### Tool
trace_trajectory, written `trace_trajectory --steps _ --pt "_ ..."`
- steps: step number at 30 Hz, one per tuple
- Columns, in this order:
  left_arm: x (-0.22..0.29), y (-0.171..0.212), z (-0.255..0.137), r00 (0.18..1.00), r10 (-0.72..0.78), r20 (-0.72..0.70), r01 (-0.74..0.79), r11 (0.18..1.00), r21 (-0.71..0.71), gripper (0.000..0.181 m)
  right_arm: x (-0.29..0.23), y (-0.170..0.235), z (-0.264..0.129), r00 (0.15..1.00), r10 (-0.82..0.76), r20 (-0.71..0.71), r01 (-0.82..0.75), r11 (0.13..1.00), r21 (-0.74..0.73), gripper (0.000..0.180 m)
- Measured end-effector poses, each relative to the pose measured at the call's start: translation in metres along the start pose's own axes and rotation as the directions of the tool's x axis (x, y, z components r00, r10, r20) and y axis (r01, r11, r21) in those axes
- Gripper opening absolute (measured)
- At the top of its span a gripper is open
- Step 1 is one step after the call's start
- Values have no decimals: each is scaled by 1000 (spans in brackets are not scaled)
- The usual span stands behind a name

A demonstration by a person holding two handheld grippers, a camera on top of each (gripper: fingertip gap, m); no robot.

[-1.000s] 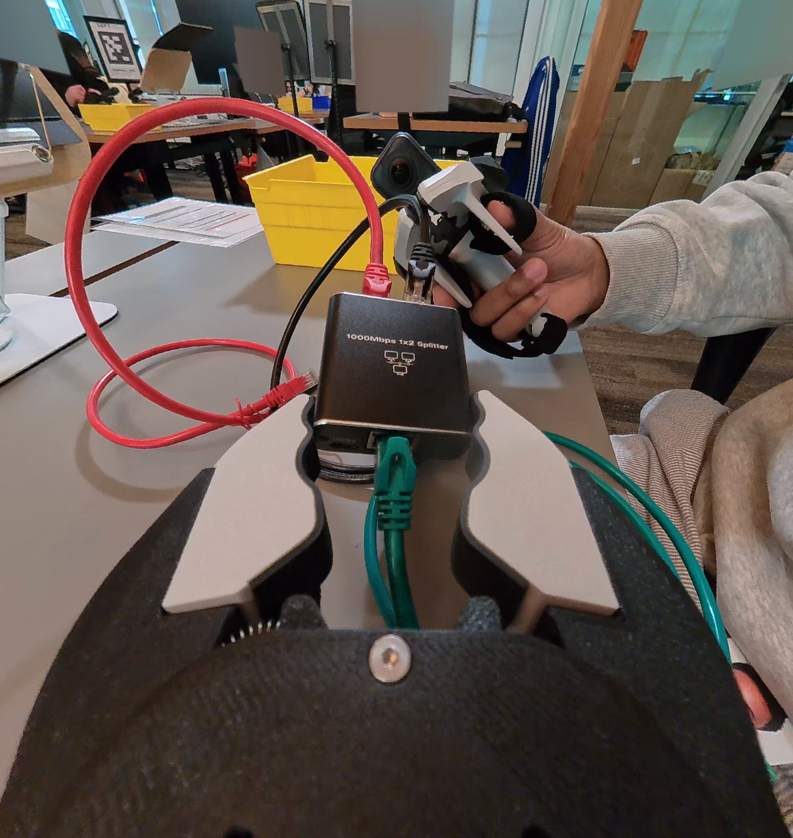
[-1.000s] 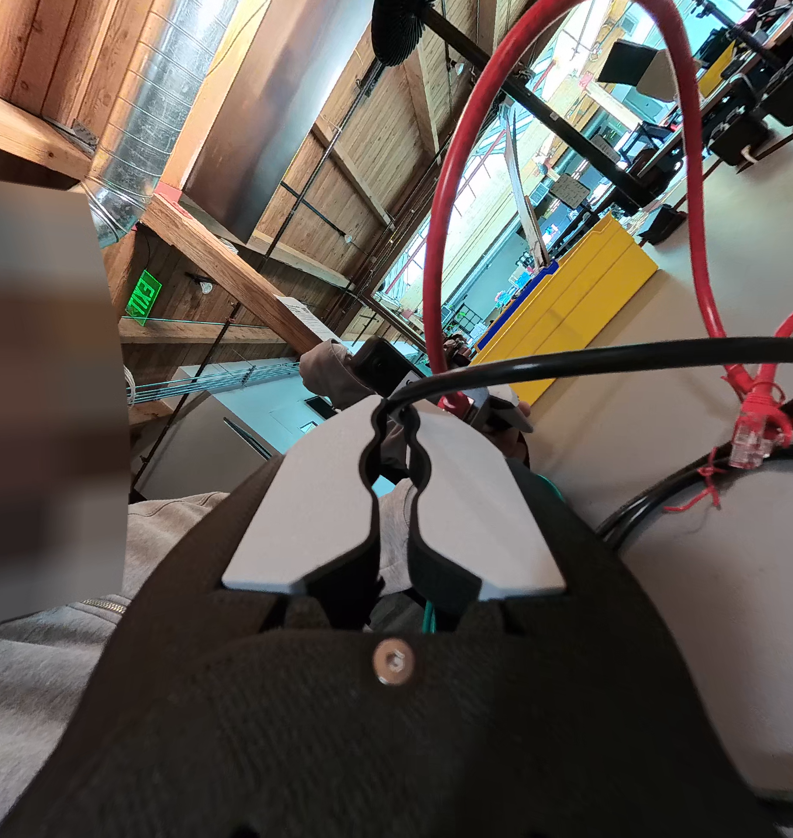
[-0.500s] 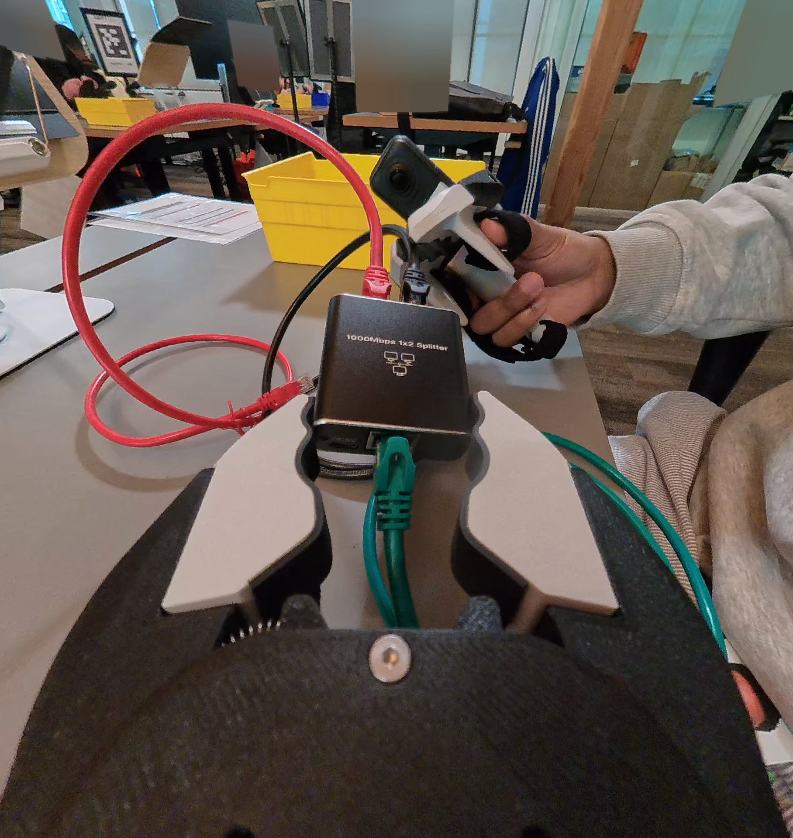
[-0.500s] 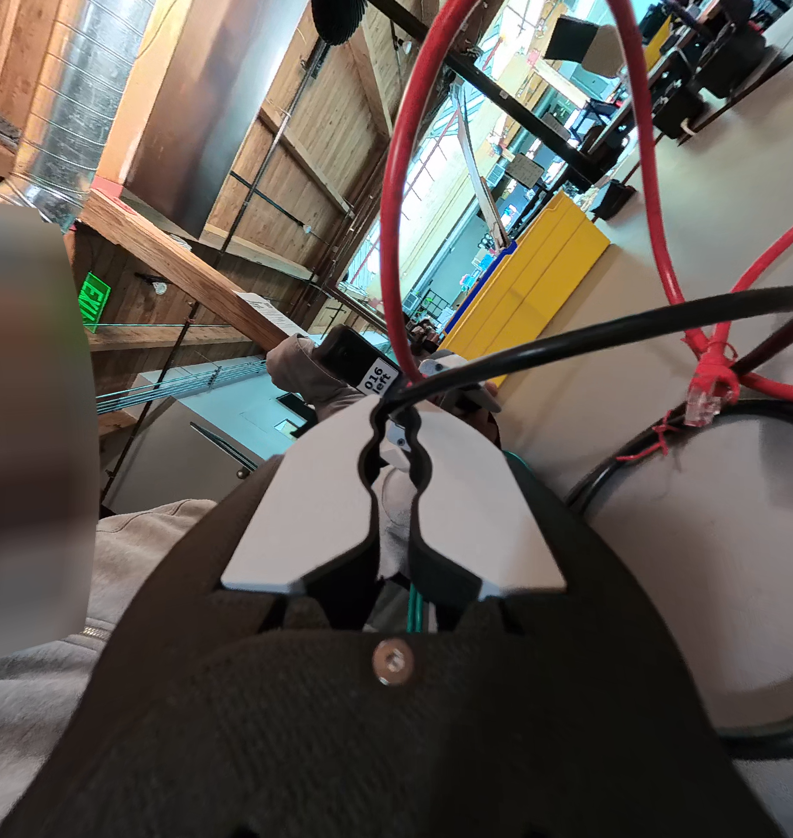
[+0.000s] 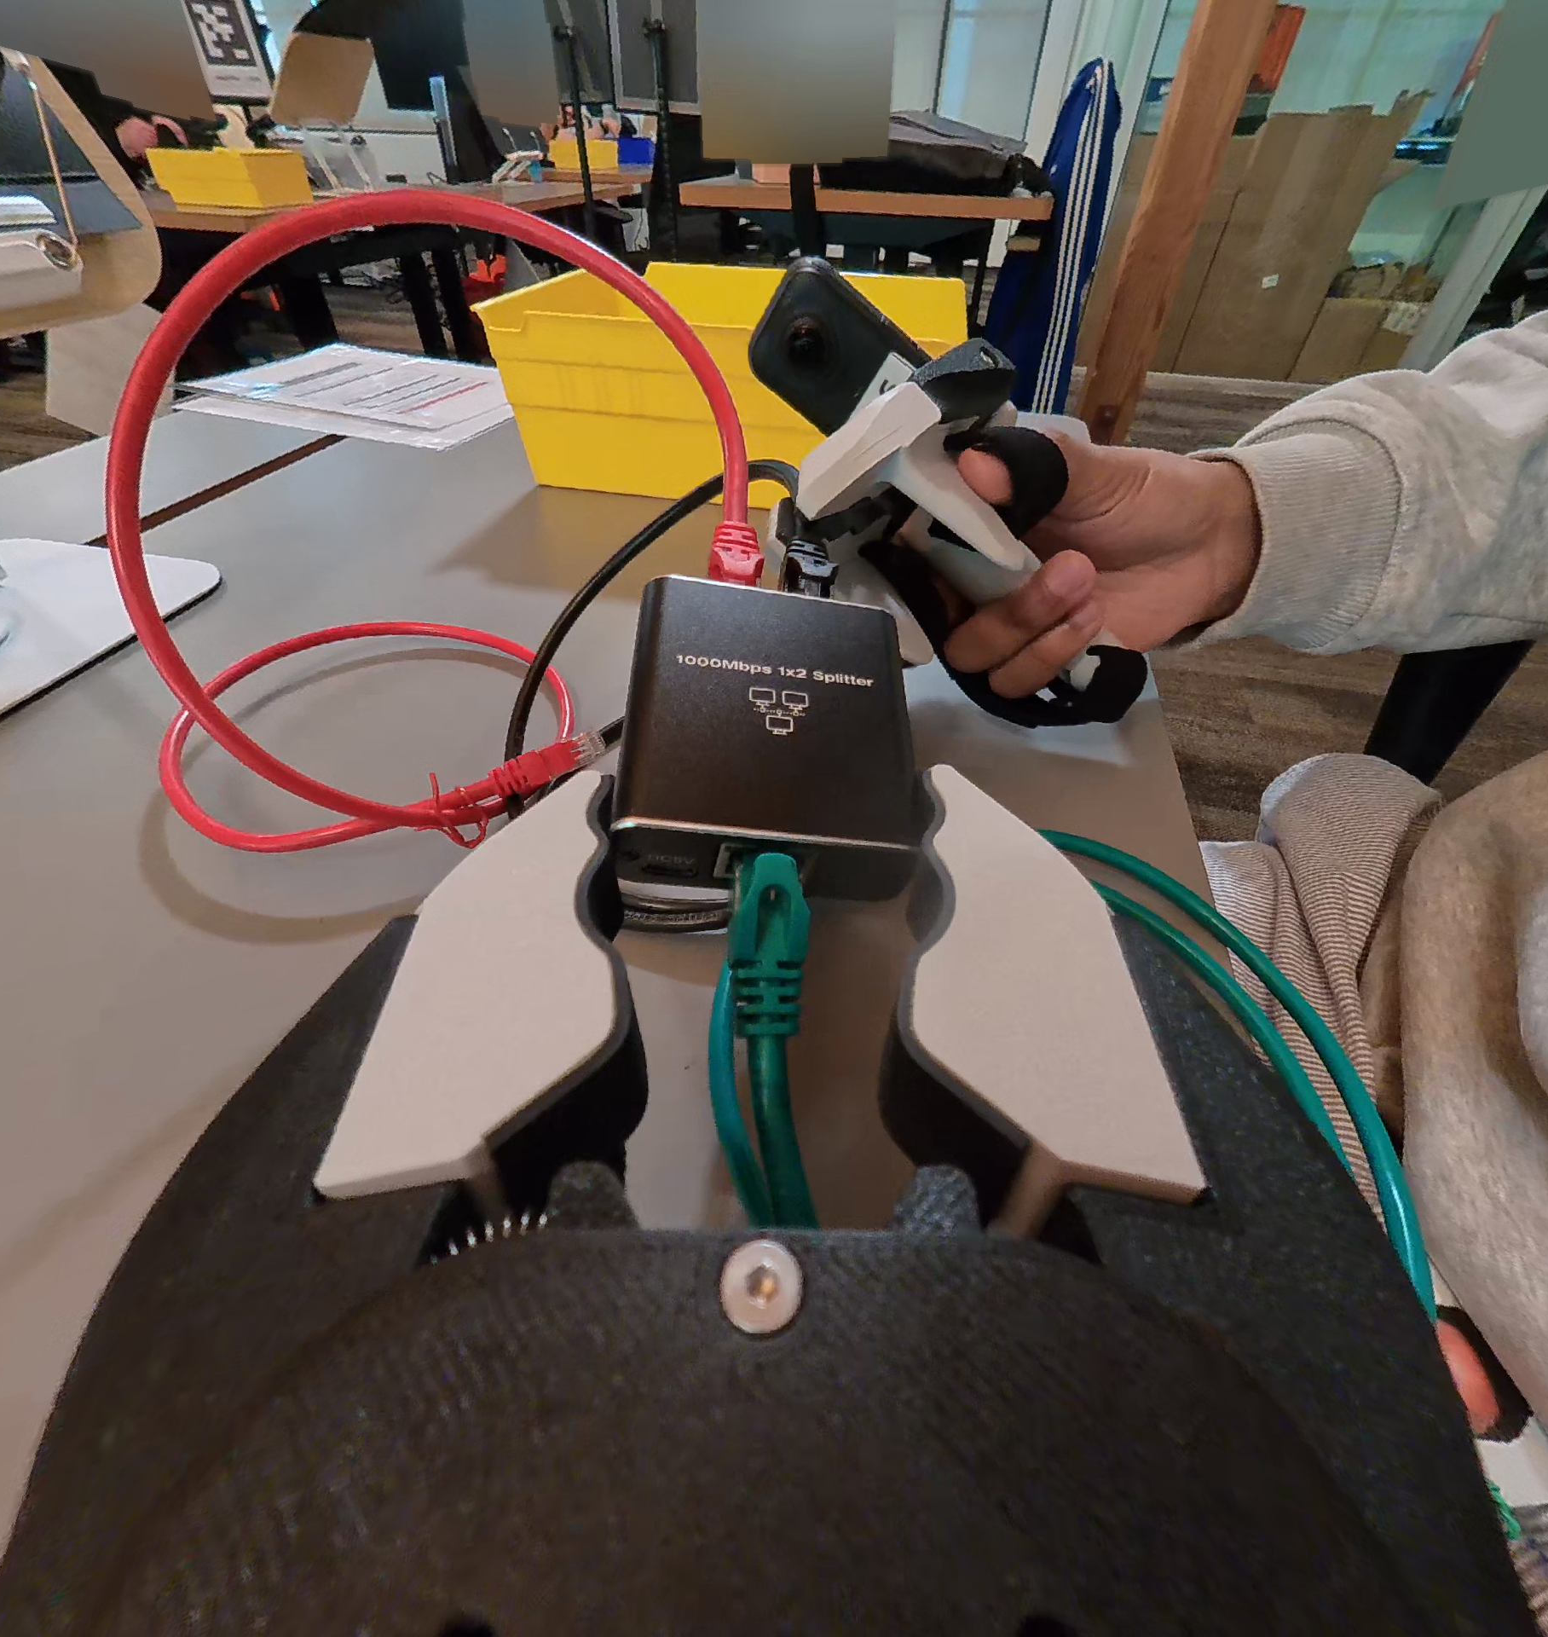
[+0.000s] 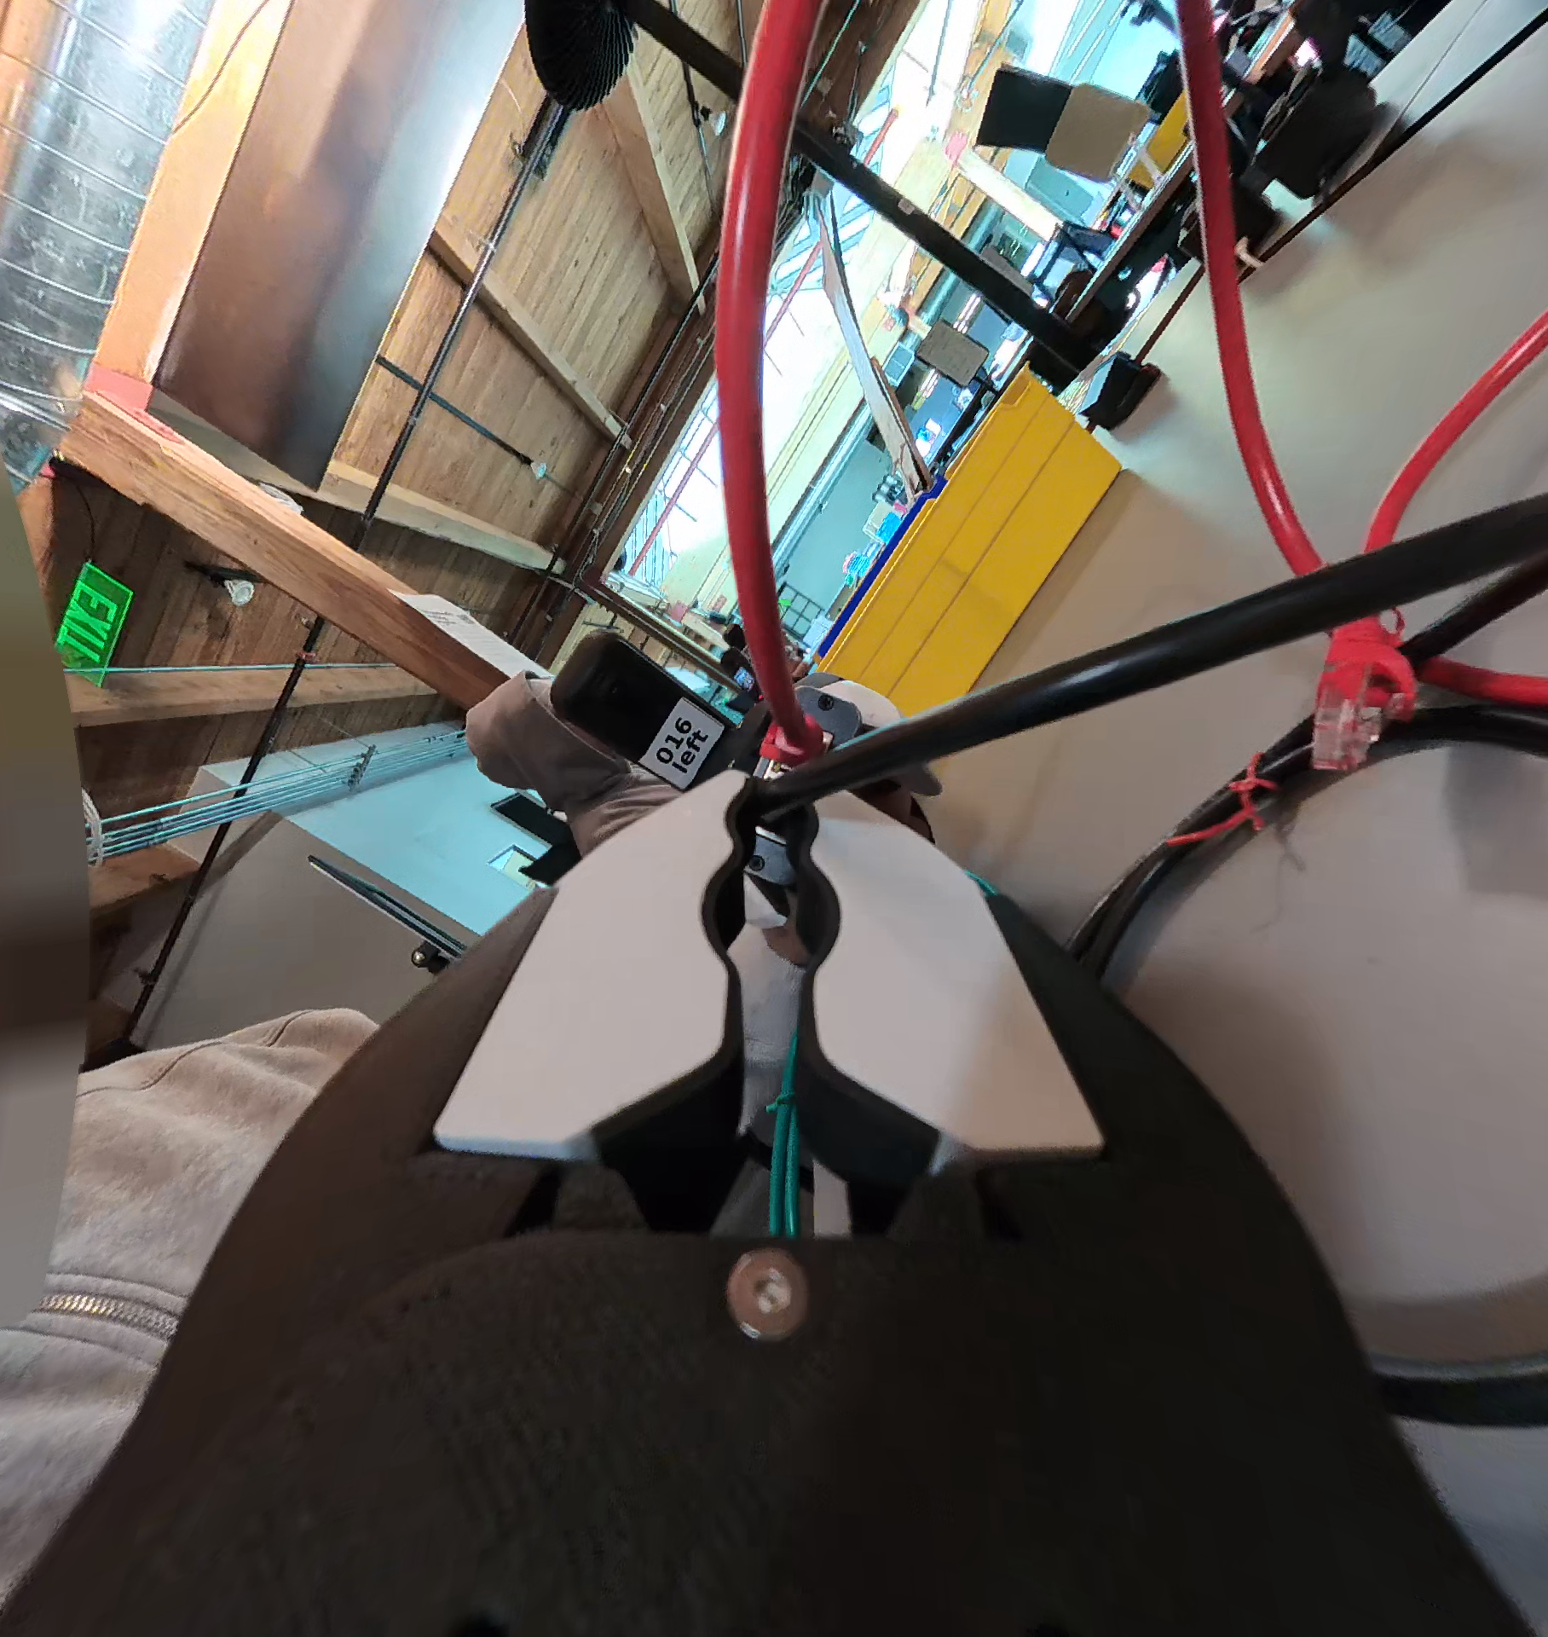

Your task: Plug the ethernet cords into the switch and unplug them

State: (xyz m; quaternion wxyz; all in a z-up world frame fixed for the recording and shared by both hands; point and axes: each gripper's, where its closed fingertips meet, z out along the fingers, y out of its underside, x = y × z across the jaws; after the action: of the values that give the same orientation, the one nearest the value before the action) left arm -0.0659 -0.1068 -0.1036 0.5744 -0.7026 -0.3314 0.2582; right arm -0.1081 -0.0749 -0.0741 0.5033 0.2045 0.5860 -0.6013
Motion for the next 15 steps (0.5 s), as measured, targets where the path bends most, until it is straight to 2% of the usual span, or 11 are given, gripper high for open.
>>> trace_trajectory --steps 15 --pt "1 1 2 1000 2 4 -2 1000 -8 63 4 5 1 999 -7 -47 7 1000 -19 5"
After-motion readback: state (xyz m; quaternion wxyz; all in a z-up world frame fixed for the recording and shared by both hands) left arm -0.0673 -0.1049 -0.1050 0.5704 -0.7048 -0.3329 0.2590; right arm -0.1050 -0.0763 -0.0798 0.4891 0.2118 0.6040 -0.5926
